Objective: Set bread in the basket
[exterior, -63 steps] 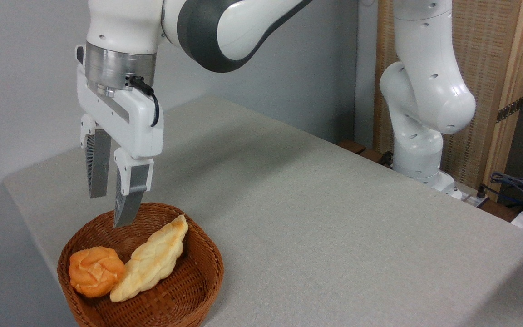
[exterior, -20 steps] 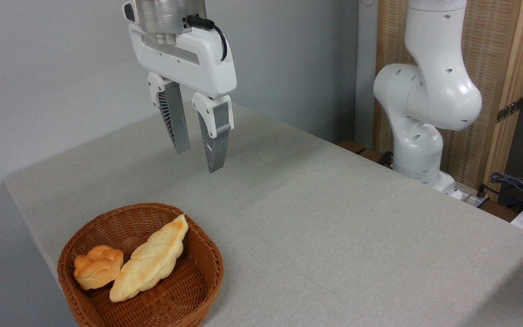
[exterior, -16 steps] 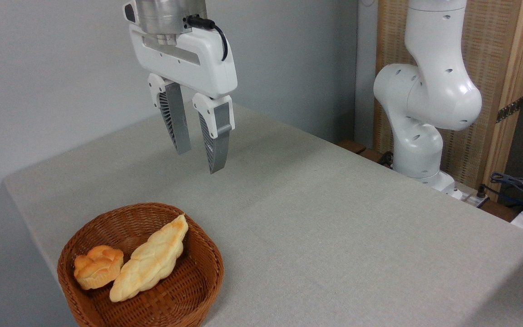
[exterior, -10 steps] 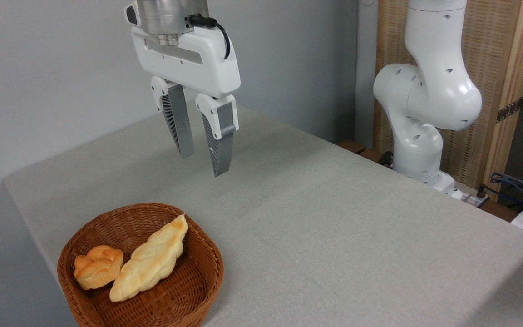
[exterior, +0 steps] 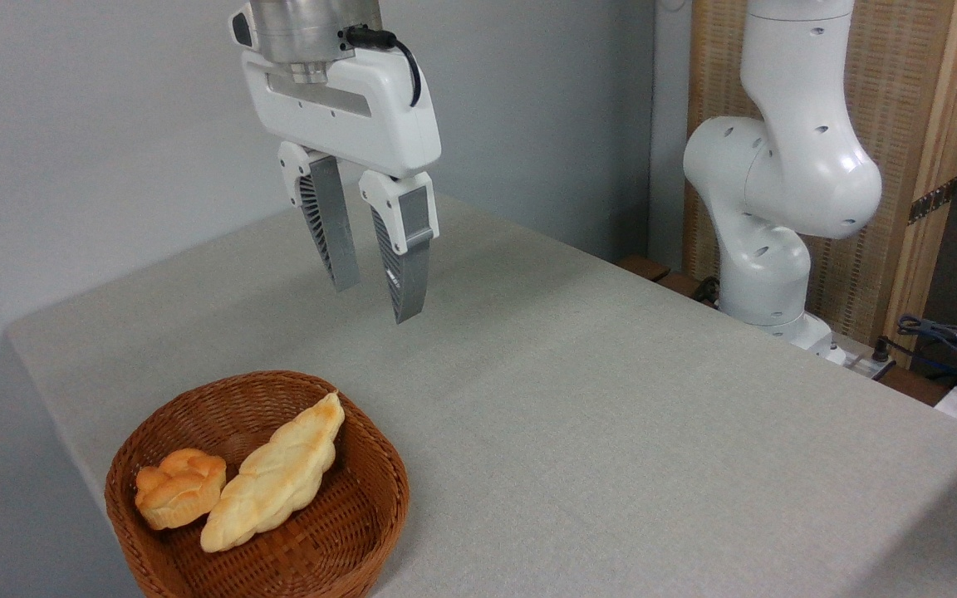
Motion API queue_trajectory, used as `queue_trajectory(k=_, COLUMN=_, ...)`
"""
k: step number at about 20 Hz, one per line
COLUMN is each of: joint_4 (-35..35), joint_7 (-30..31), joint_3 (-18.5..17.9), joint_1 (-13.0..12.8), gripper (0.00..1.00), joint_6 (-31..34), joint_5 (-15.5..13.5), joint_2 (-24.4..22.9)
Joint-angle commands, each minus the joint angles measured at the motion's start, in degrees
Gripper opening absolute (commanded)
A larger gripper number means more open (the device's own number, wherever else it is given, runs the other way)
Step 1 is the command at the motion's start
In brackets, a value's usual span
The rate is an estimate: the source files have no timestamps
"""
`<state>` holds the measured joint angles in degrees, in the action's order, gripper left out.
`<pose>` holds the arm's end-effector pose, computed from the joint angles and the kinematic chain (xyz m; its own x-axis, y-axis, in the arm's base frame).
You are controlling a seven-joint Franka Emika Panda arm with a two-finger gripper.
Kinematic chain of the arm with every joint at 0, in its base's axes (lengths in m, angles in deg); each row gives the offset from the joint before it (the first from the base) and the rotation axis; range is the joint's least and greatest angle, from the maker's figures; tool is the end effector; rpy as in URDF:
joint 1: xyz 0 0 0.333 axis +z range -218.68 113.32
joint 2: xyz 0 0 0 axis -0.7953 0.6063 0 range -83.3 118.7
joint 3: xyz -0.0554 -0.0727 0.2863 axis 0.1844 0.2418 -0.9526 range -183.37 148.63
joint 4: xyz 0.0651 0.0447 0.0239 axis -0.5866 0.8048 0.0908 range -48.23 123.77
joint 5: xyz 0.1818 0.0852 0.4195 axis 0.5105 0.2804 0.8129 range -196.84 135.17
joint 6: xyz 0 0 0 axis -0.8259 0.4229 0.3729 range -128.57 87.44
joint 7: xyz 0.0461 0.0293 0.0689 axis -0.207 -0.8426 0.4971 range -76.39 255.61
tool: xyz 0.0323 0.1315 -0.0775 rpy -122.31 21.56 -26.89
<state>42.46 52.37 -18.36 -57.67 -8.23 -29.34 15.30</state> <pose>0.6235 -0.0395 0.5486 0.7505 -0.6606 0.0177 -0.6594 -0.7504 -0.0453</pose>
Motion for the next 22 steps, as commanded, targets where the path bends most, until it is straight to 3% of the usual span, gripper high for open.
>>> queue_trajectory(k=1, joint_4=-0.03, joint_7=-0.03, joint_3=0.2, joint_1=-0.29, gripper=1.0, joint_6=2.73, joint_5=0.0, joint_2=-0.5)
queue_trajectory(k=7, joint_4=-0.64, joint_7=-0.73, joint_3=-0.15, joint_1=-0.29, gripper=1.0, joint_6=5.19, joint_5=-3.42, joint_2=-0.5)
queue_trajectory(k=11, joint_4=-0.82, joint_7=-0.91, joint_3=-2.0, joint_1=-0.29, gripper=1.0, joint_6=5.55, joint_5=-7.91, joint_2=-0.41)
queue_trajectory(k=22, joint_4=-0.82, joint_7=-0.91, joint_3=-1.82, joint_1=-0.29, gripper=1.0, joint_6=5.55, joint_5=-7.82, joint_2=-0.41)
